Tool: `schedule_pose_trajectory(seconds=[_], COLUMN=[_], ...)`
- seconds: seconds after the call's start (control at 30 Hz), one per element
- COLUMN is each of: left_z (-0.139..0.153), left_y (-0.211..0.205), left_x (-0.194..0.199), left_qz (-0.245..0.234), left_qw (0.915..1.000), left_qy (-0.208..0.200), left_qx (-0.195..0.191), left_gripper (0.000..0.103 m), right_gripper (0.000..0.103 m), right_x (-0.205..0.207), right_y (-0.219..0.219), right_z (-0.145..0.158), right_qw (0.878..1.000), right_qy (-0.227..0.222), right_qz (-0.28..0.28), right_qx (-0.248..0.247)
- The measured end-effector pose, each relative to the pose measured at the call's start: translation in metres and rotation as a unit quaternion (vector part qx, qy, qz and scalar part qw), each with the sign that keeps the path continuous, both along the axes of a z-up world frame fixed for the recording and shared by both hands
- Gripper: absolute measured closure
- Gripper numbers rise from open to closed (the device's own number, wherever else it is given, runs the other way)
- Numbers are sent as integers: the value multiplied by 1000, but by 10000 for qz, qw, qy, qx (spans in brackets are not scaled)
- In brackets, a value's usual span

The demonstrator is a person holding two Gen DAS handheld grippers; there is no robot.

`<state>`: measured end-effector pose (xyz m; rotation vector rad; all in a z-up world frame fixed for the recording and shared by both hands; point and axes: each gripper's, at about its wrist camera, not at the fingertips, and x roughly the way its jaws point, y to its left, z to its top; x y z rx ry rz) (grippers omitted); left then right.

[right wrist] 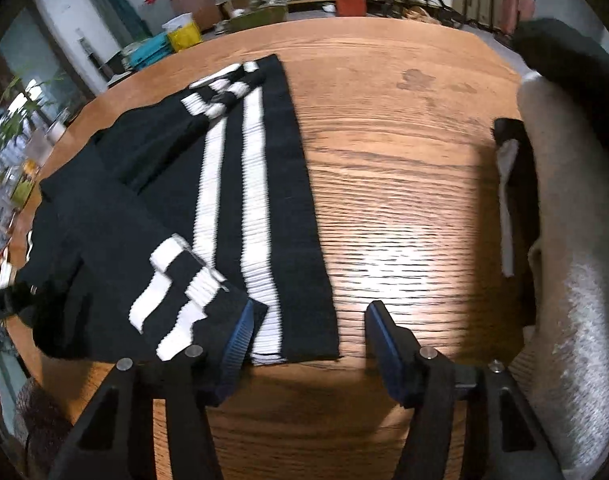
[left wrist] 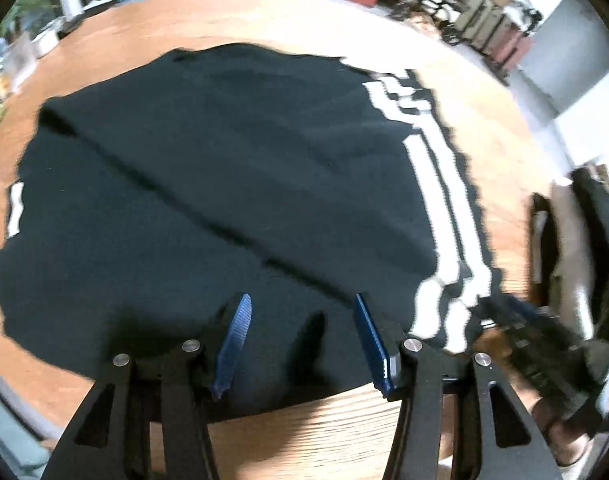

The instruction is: Fold clothes

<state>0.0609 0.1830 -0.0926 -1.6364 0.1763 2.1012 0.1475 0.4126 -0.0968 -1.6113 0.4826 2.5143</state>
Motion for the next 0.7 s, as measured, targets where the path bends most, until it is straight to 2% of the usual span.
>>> schedule_pose_trajectory(seconds=[0.13,0.2,0.27,0.33,0.43,0.47,0.57,0.63,0.7], left_z=[7,10,13,11,3,0,-9,-18,-28], left_y=[18,27,37,47,56,59,69,74,80], left_x=[26,40,54,76,105,113,139,157,165], left_qz=[-782,-1170,-1581,-2134,-2691,-2823,-3256,-3583,-3794], left_qw=[9937,9858,9741,9519,9224,9128,8771,8475,8313], left_qy=[778,1163,1582,2198,2746,2917,3476,3828,3948], left_qx=[205,307,342,-37,-381,-452,-631,-827,-953], left_gripper=[48,48,48,48,48,48,48,48,48], right_gripper=[88,91,94,94,94,94,94,94,94], right_x=[6,9,14,16,14,9,4,2,1], right_y=[2,4,8,8,7,7,8,9,13], right_z=[2,4,13,23,35,35,30,29,29], right_qw=[9965,9930,9915,9920,9947,9949,9952,9949,9937], right_qy=[255,387,562,716,782,761,675,666,687], right_qz=[233,311,288,235,172,144,96,100,105], right_qx=[-756,-1075,-1137,-1015,-640,-651,-698,-748,-882])
